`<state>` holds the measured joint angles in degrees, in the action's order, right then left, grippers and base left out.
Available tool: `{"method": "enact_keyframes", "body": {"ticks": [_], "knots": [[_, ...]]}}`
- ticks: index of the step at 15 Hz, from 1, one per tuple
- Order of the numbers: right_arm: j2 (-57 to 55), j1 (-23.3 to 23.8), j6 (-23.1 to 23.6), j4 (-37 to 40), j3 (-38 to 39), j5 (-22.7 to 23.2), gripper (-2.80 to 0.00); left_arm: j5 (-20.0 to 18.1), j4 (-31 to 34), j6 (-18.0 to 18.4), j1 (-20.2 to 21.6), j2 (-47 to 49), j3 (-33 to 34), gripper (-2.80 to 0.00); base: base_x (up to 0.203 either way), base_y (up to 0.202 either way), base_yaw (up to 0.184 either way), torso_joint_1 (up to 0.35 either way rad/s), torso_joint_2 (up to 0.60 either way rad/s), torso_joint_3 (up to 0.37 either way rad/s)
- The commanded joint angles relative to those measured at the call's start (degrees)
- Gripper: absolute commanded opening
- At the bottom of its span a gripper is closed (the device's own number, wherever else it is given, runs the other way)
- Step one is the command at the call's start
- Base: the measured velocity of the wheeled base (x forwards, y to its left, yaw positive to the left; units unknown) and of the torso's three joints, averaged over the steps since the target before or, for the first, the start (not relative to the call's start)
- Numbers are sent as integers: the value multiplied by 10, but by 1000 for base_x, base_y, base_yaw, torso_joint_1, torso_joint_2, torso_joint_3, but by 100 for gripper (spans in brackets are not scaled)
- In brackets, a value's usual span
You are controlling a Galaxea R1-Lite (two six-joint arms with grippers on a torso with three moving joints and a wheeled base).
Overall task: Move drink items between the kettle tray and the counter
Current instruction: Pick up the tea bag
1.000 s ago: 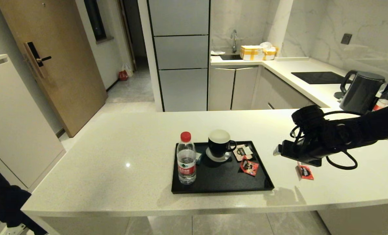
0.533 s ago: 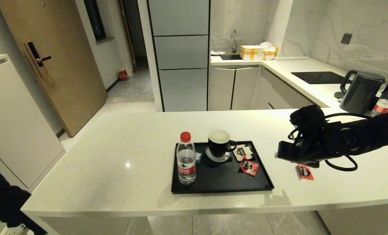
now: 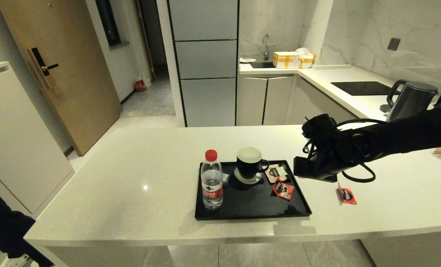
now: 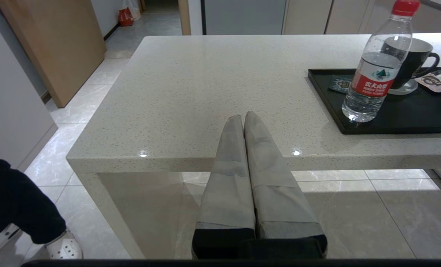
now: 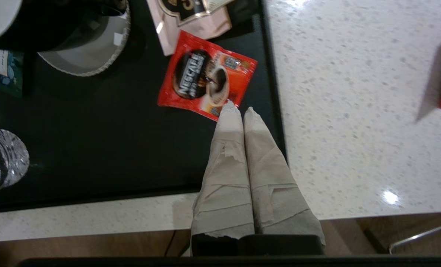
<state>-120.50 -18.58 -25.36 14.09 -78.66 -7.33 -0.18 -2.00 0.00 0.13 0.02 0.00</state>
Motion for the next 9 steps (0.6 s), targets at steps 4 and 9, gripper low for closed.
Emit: {"method": "enact_keyframes", "body": {"ticks": [4, 9], "knots": [[-78, -12, -54, 158, -146, 1, -280, 0, 0, 0, 0, -1, 7, -280, 0, 0, 0, 0, 0, 0], [-99, -77, -105, 232, -193, 4, -280, 0, 0, 0, 0, -1, 7, -280, 0, 0, 0, 0, 0, 0]]}}
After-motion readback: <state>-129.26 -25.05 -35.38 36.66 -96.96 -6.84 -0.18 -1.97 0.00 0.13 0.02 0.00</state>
